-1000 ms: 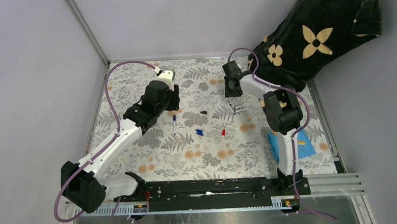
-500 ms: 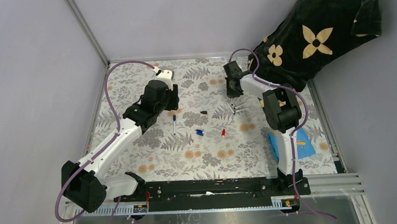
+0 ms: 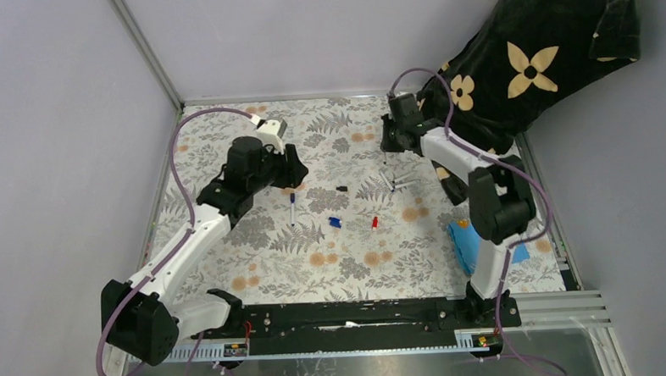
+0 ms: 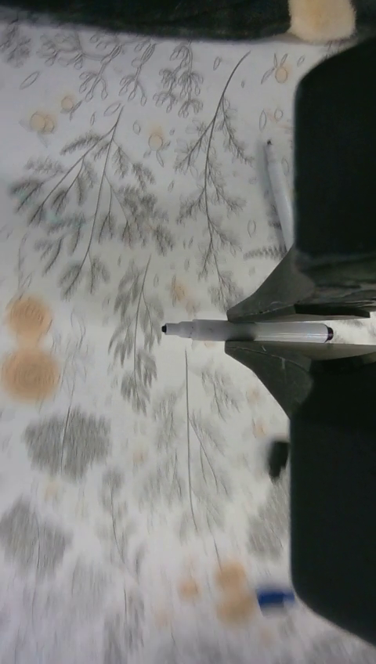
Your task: Insert the pens into the pen caps
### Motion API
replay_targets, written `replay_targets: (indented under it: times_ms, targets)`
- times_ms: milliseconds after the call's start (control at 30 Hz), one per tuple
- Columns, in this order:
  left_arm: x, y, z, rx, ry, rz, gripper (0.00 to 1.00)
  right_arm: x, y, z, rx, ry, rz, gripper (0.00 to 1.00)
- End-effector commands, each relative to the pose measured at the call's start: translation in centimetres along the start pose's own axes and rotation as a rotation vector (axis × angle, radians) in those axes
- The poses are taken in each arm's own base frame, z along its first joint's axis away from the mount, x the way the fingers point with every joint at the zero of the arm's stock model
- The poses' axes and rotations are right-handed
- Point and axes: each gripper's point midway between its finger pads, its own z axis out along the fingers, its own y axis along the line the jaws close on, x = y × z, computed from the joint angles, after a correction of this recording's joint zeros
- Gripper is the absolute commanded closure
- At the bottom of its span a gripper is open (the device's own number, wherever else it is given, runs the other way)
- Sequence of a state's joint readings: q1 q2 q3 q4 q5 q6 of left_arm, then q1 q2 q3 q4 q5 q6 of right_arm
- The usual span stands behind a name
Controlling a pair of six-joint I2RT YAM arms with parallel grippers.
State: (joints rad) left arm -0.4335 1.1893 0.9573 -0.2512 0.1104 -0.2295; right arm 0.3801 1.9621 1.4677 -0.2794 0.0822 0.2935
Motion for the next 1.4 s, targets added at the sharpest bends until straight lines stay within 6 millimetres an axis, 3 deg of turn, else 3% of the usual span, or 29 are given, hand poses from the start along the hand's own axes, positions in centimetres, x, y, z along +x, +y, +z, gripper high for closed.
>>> replay_targets:
  times_ms: [0,200,333,400,667,1167,1367]
  targets:
    - [-3.6,-4.9,-2.3,0.341,-0.159,-0.023,0.43,-5.8,7.4,-8.2,-0.421,-0.232,0.072,1.00]
    - [-4.6,-7.0,-4.1,0.500,-0.224,-0.023,0.40,-5.1,13.2,-16.1,-0.802,-0.349,0.192,1.00]
    - [-4.7,-8.2,-4.9,0.593,-0.233,-0.029,0.39,-4.5,17.0,-20.6,-0.942,-0.434,0.191,1.00]
    - [-4.7,-8.6,-5.2,0.619,-0.239,-0.029,0.39,-4.2,18.3,-21.9,-0.969,-0.474,0.199,1.00]
    - [-5.0,-7.7,-5.1,0.576,-0.258,-0.038,0.39,-3.1,19.0,-23.9,-0.956,-0.618,0.295,1.00]
    - [-5.0,-7.0,-4.6,0.547,-0.247,-0.038,0.41,-2.6,22.6,-26.8,-1.117,-0.598,0.232,1.00]
    - [-5.0,-6.8,-4.5,0.542,-0.248,-0.039,0.47,-2.1,23.7,-27.5,-1.172,-0.572,0.201,1.00]
